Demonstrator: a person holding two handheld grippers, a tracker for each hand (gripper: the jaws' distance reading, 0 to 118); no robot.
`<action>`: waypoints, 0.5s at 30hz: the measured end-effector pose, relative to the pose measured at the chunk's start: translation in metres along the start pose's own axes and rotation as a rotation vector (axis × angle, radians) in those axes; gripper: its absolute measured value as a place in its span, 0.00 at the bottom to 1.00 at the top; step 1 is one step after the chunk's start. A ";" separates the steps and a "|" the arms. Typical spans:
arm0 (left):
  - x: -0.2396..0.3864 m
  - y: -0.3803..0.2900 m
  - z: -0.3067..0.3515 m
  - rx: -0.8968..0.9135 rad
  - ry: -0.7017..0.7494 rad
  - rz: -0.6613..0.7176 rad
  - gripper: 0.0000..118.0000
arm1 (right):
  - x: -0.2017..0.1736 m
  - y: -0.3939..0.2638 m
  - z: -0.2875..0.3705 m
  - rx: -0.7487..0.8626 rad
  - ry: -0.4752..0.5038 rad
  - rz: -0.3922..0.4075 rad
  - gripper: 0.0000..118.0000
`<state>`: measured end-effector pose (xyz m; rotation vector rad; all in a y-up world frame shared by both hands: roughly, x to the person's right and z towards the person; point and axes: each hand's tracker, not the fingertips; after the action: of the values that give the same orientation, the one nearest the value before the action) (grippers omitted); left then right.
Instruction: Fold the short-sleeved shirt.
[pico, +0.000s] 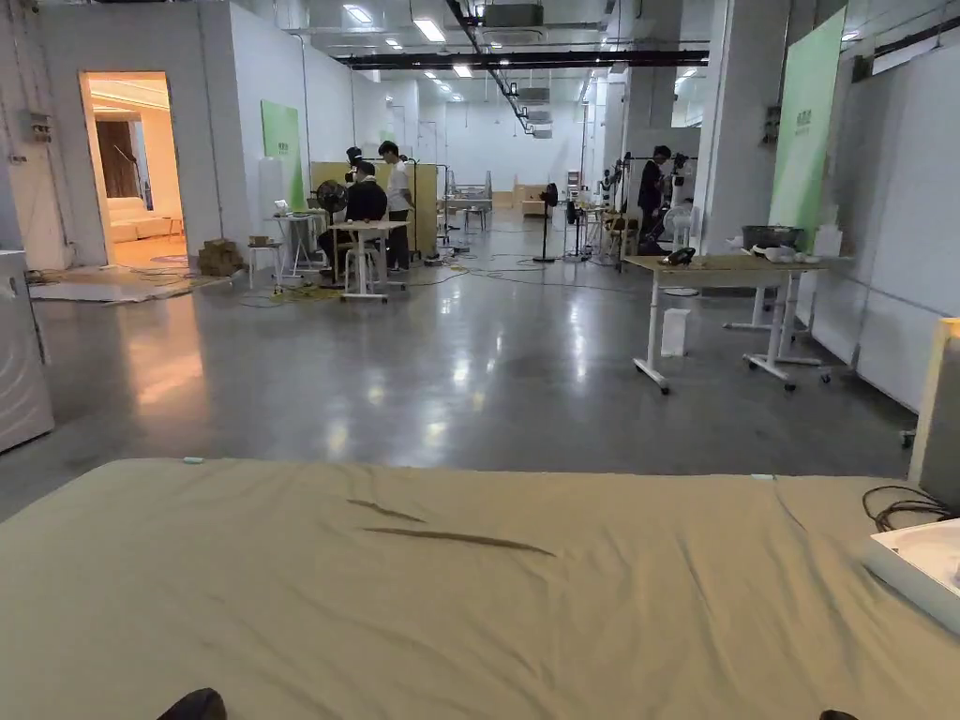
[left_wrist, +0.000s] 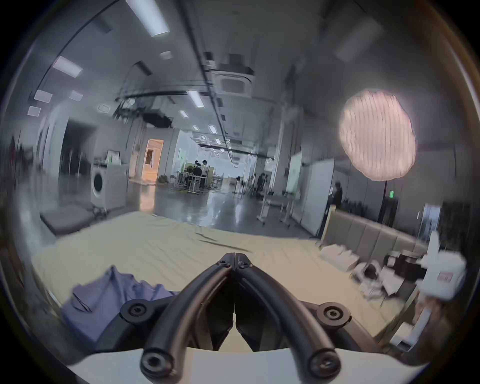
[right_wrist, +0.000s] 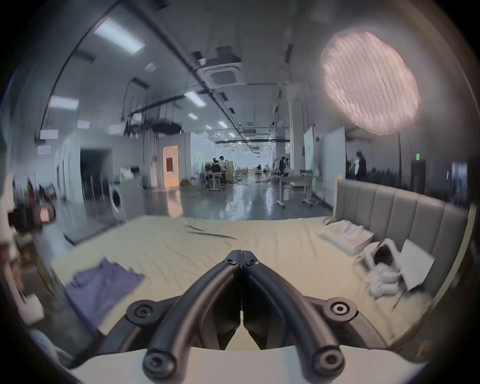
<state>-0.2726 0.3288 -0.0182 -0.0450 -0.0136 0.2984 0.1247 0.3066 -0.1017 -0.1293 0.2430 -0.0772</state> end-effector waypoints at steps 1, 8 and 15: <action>0.002 0.000 -0.002 -0.020 0.019 -0.067 0.01 | 0.000 -0.001 0.002 0.005 -0.005 0.014 0.00; 0.029 -0.015 -0.010 -0.080 -0.001 -0.268 0.01 | -0.014 -0.004 0.003 0.006 -0.025 0.121 0.00; 0.018 -0.006 -0.010 -0.096 -0.029 -0.195 0.01 | -0.019 -0.004 0.004 -0.005 -0.004 0.133 0.00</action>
<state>-0.2536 0.3278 -0.0275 -0.1344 -0.0603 0.1031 0.1074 0.3049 -0.0926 -0.1179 0.2473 0.0556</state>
